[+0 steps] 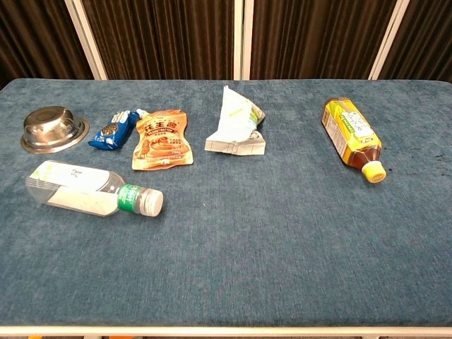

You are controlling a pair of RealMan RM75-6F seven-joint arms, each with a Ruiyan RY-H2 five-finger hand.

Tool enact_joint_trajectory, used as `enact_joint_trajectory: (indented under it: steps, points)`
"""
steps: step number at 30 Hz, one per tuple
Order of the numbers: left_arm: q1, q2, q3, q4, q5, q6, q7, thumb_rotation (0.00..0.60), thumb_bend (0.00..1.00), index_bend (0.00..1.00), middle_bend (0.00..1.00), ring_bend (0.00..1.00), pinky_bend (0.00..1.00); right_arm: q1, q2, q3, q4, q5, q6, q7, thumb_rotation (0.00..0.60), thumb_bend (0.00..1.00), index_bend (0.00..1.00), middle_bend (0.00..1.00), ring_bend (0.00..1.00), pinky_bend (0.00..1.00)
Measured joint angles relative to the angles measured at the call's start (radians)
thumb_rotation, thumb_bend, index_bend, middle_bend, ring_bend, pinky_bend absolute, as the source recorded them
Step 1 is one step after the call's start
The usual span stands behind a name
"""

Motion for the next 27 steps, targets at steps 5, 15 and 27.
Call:
enact_joint_trajectory:
  steps: [5, 15, 27]
  points:
    - [-0.004, -0.006, -0.008, -0.005, -0.015, -0.011, 0.013, 0.600, 0.06, 0.25, 0.17, 0.06, 0.06, 0.017, -0.007, 0.007, 0.000, 0.001, -0.020, -0.004, 0.600, 0.27, 0.00, 0.00, 0.00, 0.00]
    - [-0.048, -0.010, -0.024, 0.004, 0.000, -0.059, 0.022, 0.600, 0.06, 0.25, 0.17, 0.06, 0.06, 0.023, 0.007, 0.015, -0.004, 0.002, -0.020, 0.000, 0.600, 0.25, 0.00, 0.00, 0.00, 0.00]
    - [-0.237, -0.077, -0.037, 0.065, -0.006, -0.362, 0.016, 0.600, 0.06, 0.22, 0.17, 0.06, 0.06, 0.050, 0.039, 0.031, -0.054, 0.015, -0.052, -0.056, 0.600, 0.25, 0.00, 0.00, 0.00, 0.00]
